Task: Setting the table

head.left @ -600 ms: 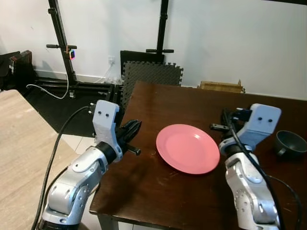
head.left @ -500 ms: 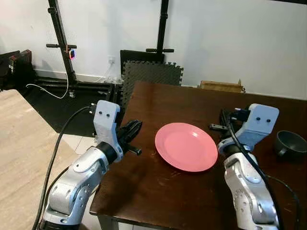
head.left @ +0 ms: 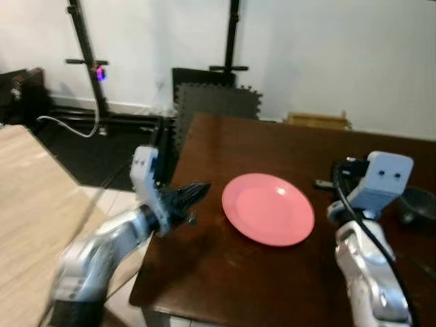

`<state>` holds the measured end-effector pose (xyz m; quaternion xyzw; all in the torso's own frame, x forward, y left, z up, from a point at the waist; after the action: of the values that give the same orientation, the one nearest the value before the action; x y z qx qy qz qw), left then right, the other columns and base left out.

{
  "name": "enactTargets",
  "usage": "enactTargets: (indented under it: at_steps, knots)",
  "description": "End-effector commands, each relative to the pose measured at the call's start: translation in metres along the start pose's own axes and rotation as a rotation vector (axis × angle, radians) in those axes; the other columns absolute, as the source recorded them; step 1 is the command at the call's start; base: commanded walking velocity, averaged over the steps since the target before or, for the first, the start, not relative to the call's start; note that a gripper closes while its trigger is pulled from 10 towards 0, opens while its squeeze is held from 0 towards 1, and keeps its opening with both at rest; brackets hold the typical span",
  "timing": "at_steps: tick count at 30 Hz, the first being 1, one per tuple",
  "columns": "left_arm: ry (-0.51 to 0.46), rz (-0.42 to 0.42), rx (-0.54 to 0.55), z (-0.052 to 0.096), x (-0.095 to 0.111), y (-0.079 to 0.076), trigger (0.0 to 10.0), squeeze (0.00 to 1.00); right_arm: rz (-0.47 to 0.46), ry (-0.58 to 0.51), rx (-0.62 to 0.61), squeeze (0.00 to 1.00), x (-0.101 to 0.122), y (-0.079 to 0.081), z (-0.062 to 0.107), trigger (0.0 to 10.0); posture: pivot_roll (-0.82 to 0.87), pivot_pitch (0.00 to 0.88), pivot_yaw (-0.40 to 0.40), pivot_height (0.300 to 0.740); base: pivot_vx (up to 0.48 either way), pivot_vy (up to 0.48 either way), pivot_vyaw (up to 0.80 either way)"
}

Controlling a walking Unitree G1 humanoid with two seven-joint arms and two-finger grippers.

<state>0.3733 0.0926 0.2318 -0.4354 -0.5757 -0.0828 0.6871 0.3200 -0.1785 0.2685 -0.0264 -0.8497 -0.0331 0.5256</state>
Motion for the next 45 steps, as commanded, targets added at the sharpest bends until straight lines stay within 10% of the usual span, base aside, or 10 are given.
enactTargets:
  at_steps: [1,16,38,39,44,45]
  knots:
    - [0.073,0.059,0.042,-0.01,-0.021,0.008,10.0,0.0,0.015,-0.032,0.041,0.0,0.007,0.008,-0.001,10.0,0.06,0.16,0.045,0.74,0.0,0.0,0.0]
    - [0.207,0.228,0.125,-0.025,-0.036,0.025,10.0,0.0,0.039,-0.099,0.03,0.0,0.031,0.011,0.003,10.0,-0.02,0.235,0.128,0.74,0.0,0.0,0.0]
    - [0.151,0.235,0.069,-0.036,-0.031,0.02,10.0,0.0,0.073,-0.097,0.143,0.0,0.045,0.022,0.001,10.0,-0.07,0.299,0.109,0.74,0.0,0.0,0.0]
    - [0.133,0.253,0.071,-0.034,-0.027,0.022,10.0,1.0,0.074,-0.096,0.14,0.0,0.045,0.021,0.002,10.0,-0.06,0.297,0.107,0.74,0.0,0.0,0.0]
    - [0.121,0.27,0.062,-0.035,-0.024,0.02,10.0,1.0,0.071,-0.087,0.131,0.0,0.043,0.018,0.001,10.0,-0.05,0.294,0.097,0.74,0.0,0.0,0.0]
    - [0.129,0.282,0.05,-0.041,-0.029,0.015,10.0,0.0,0.066,-0.087,0.141,0.0,0.042,0.021,0.0,10.0,-0.05,0.295,0.094,0.74,0.0,0.0,0.0]
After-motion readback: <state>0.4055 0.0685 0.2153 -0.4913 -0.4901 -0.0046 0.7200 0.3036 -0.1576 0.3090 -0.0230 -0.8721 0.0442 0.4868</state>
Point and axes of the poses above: a point about 5 cm out from each wrist's last joint towards the gripper, its own z axis pointing back from the gripper into the wrist, its own x axis along the axis of the wrist's last joint, y = z × x, the point moved 1 cm from there along -z, pointing out of the wrist towards the gripper
